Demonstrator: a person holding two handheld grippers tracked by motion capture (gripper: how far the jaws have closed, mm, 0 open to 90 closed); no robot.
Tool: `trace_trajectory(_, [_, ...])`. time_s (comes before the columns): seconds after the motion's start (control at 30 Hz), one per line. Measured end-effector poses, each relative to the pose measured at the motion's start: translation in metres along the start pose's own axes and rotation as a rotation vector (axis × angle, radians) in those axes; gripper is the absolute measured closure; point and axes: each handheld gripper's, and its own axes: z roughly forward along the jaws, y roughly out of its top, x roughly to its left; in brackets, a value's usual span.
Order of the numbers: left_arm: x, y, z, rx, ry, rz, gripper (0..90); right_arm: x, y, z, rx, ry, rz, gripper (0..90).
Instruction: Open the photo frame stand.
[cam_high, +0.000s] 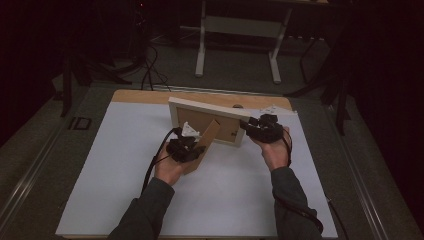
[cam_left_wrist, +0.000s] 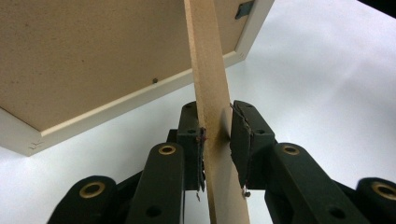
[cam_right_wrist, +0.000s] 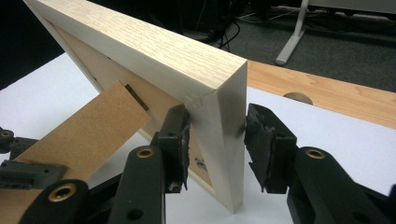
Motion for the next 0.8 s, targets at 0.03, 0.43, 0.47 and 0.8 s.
trace_trajectory(0.03, [-0.0007,-0.0001,0.0000,0.000,0.001,0.004,75.3,0.0002,-0.0002,-0.0001,-0.001,0.000,-0.001,60.0])
trace_trajectory(0.43, [0.0006,-0.0049,0.0013,0.002,0.002,0.001,75.8,0.0037,-0.0034,-0.0037,-0.001,0.004,-0.009,59.7])
trace_trajectory(0.47, [0.0007,-0.0054,0.0016,0.003,0.004,0.001,75.9,0.0040,-0.0037,-0.0041,-0.002,0.004,-0.012,59.7])
trace_trajectory(0.8, [0.0013,-0.0084,0.0027,0.002,0.005,-0.001,76.5,0.0071,-0.0089,-0.0076,-0.010,0.011,-0.021,59.2])
